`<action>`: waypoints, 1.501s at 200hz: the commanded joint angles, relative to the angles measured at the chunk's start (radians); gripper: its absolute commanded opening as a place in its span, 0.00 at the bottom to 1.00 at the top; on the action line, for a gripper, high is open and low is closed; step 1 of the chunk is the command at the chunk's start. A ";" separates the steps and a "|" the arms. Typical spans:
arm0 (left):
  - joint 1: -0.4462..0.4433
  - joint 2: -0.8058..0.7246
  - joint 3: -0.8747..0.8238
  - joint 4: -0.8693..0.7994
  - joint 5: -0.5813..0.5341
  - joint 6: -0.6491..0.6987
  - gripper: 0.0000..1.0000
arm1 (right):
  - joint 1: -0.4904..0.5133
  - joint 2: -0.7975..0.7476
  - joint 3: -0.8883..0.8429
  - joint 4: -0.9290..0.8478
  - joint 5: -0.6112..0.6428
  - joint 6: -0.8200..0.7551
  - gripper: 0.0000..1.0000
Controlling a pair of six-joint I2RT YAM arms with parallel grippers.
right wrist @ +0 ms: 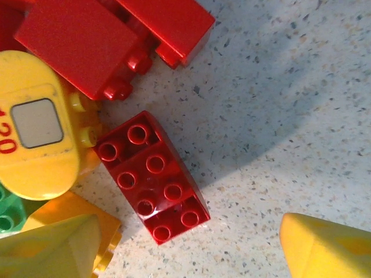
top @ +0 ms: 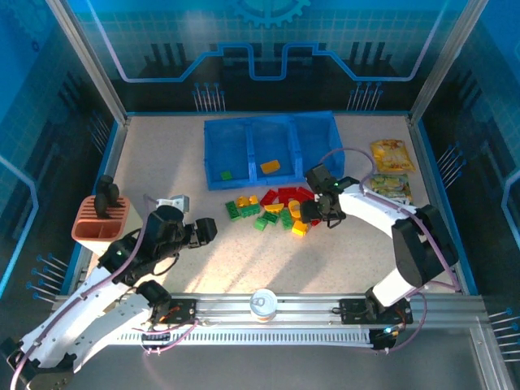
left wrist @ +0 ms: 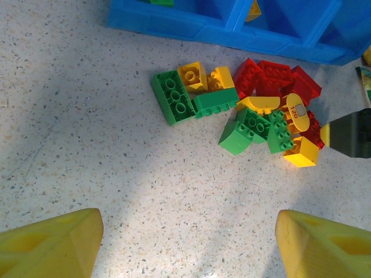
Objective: Sort the legos into containers by color
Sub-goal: Pick up the lego from the center of the table.
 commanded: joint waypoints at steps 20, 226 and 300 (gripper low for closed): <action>-0.009 -0.019 -0.011 -0.016 0.001 -0.022 0.79 | -0.010 0.064 0.016 0.022 -0.028 -0.014 0.77; -0.008 -0.014 -0.035 0.012 0.000 -0.022 0.79 | 0.030 0.018 -0.078 0.043 0.025 0.061 0.44; -0.008 -0.009 -0.034 0.021 0.000 -0.021 0.79 | 0.037 -0.073 -0.001 -0.037 0.029 0.043 0.35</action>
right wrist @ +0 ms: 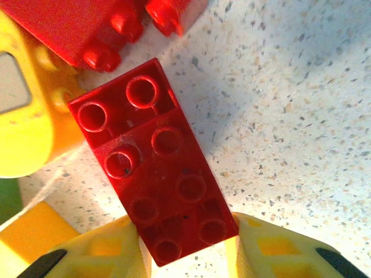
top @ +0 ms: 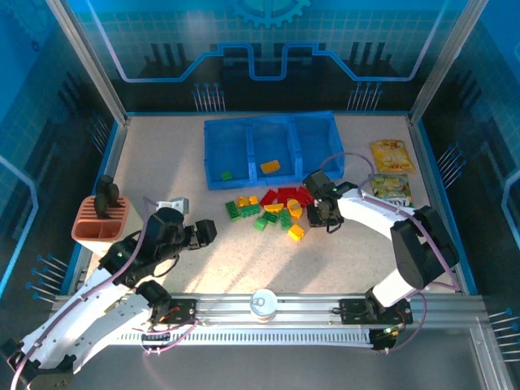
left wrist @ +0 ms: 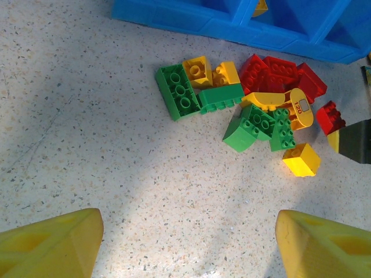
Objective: Sort the legos into containers by color
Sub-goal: Pick up the lego from the center of the table, then place the lego in the container.
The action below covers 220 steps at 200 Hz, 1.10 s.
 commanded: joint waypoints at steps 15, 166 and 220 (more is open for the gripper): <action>-0.008 0.001 -0.006 0.018 0.000 -0.001 0.79 | 0.017 -0.060 0.054 -0.066 0.021 -0.003 0.35; -0.028 -0.019 0.059 -0.068 -0.010 0.027 0.79 | -0.203 0.290 0.639 -0.218 -0.023 -0.179 0.35; -0.035 -0.052 0.042 -0.087 -0.010 0.003 0.79 | -0.243 0.448 0.811 -0.254 -0.036 -0.198 0.39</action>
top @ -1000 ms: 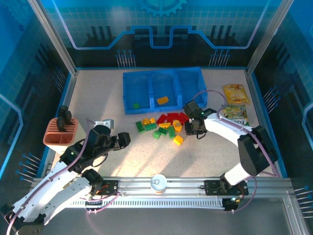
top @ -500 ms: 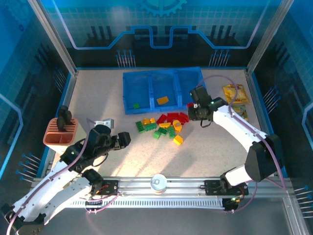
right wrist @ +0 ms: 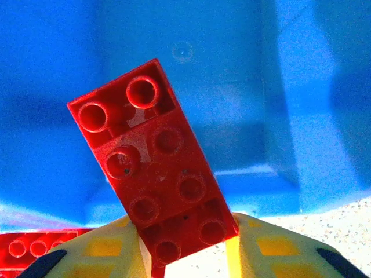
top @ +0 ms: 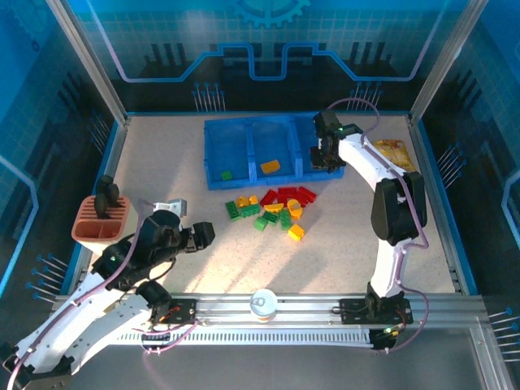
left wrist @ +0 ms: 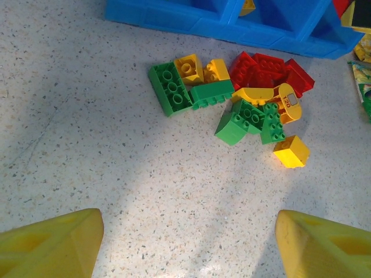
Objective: Sort the legos into containers by color
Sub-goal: Place the lego in the container, then rotate the container at the top-center of the table.
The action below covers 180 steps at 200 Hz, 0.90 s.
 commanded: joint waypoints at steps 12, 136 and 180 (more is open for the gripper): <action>-0.009 -0.007 0.010 -0.020 -0.005 -0.003 0.79 | -0.020 0.061 0.100 -0.055 -0.032 -0.029 0.45; -0.029 0.041 0.013 0.015 0.012 -0.001 0.79 | -0.025 0.115 0.079 -0.006 -0.055 -0.056 0.48; -0.035 0.038 0.018 0.006 0.008 -0.004 0.79 | -0.031 0.163 0.081 -0.006 -0.050 -0.065 0.45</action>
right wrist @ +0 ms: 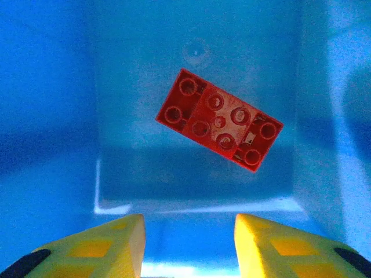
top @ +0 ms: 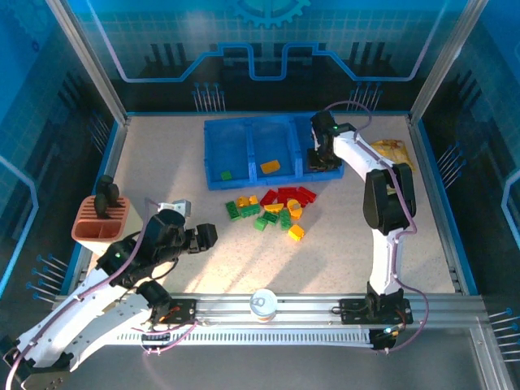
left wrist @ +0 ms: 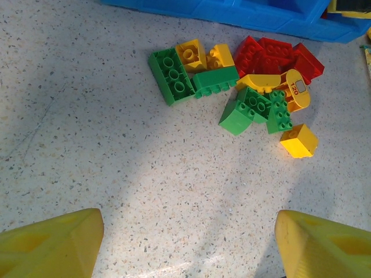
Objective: Sort the legos into containers by color
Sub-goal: Rotate the container at the top-center of the table.
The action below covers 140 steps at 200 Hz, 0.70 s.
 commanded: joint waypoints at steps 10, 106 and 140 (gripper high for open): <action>-0.011 -0.006 0.015 0.007 0.004 -0.004 0.79 | -0.016 0.028 0.002 -0.009 -0.011 -0.018 0.44; -0.020 0.027 0.014 0.047 0.013 0.000 0.79 | 0.045 -0.136 -0.247 0.089 -0.012 0.040 0.42; -0.031 0.045 0.018 0.053 0.009 0.006 0.79 | 0.056 -0.169 -0.228 0.063 0.013 0.043 0.45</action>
